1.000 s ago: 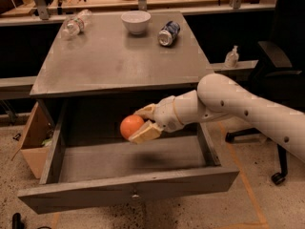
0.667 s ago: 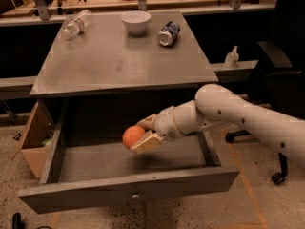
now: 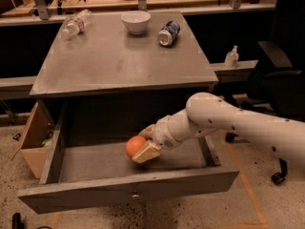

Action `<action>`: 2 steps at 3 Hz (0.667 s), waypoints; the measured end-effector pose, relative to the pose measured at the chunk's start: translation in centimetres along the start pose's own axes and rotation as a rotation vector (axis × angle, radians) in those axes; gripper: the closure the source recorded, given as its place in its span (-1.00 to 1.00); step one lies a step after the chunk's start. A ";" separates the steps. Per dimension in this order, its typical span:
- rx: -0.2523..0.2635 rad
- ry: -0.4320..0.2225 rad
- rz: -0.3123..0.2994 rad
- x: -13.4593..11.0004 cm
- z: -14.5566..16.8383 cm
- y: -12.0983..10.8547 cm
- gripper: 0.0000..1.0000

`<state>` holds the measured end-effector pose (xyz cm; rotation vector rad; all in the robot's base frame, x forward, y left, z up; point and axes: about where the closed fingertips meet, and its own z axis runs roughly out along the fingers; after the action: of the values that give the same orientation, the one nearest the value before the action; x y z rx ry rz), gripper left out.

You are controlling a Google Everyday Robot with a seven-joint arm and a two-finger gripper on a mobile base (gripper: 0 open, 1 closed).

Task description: Place orange into top drawer

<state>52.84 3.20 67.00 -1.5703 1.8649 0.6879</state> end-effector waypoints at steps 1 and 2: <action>0.014 0.062 -0.049 0.3 0.5 0.1 -0.30; 0.044 0.036 -0.079 -0.3 -0.1 -0.3 -0.77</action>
Offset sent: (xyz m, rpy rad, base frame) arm 0.0073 -0.0130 0.0207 -0.0068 -0.1467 0.0013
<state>53.13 3.28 67.35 -1.6287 1.8206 0.5837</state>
